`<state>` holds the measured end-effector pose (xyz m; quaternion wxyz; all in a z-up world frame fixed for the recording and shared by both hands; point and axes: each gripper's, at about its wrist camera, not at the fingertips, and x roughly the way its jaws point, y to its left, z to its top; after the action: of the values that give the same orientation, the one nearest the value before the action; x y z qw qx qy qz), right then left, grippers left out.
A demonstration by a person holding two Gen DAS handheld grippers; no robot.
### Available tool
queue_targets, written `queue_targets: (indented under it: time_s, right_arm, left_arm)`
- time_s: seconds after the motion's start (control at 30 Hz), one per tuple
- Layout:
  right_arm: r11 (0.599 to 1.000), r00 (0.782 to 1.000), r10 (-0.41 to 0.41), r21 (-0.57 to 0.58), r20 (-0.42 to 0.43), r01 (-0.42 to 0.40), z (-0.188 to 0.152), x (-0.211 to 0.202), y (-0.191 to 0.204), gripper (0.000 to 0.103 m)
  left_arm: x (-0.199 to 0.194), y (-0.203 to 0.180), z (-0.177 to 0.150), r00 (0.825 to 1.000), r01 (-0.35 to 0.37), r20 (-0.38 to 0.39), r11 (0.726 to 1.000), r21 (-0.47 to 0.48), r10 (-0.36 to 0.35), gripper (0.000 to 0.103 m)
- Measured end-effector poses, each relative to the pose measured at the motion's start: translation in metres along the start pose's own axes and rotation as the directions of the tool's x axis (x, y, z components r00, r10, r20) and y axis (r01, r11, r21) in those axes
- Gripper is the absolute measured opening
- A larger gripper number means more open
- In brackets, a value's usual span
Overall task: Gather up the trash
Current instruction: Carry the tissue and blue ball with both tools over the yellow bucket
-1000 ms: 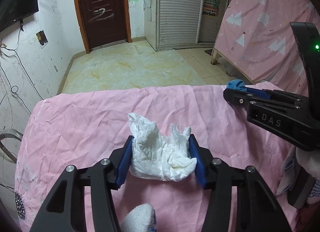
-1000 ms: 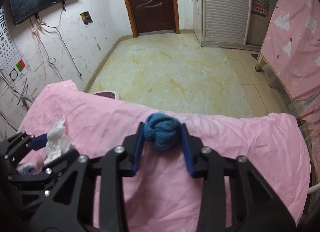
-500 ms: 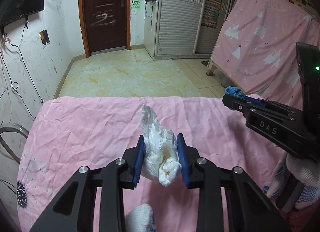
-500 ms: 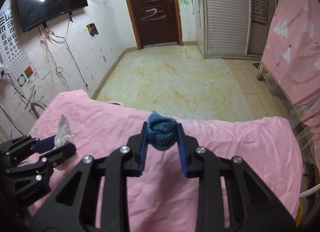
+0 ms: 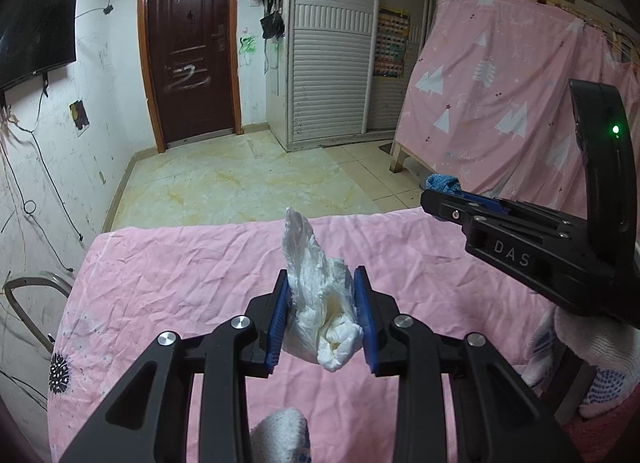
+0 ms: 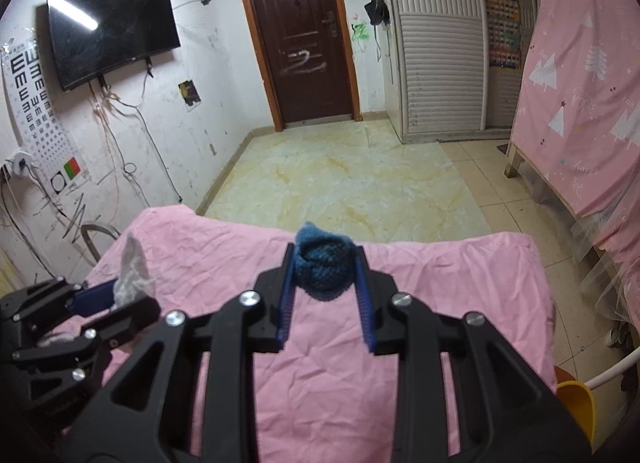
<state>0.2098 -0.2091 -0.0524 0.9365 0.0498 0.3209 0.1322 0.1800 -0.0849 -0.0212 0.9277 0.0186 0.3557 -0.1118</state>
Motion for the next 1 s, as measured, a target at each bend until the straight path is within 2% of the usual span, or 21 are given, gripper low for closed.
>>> queue_targets:
  time_s: [0.27, 0.67, 0.8, 1.0]
  right_arm:
    - [0.999, 0.997, -0.024, 0.045, 0.070, 0.021, -0.010, -0.046, -0.027, 0.026]
    - [0.983, 0.987, -0.095, 0.168, 0.129, 0.073, -0.049, -0.111, -0.100, 0.026]
    - [0.973, 0.983, -0.126, 0.210, 0.131, 0.096, -0.066, -0.127, -0.125, 0.026]
    - [0.955, 0.978, -0.167, 0.266, 0.123, 0.129, -0.093, -0.147, -0.160, 0.026]
  left_arm:
    - [-0.015, -0.050, 0.000, 0.999, 0.026, 0.023, 0.997, 0.069, -0.028, 0.022]
    - [-0.018, -0.136, -0.010, 0.996, 0.088, 0.008, 0.979, 0.182, -0.091, 0.022]
    - [-0.018, -0.165, -0.013, 0.991, 0.135, -0.008, 0.970, 0.203, -0.136, 0.022]
    - [-0.015, -0.201, -0.019, 0.970, 0.243, -0.031, 0.947, 0.211, -0.242, 0.022]
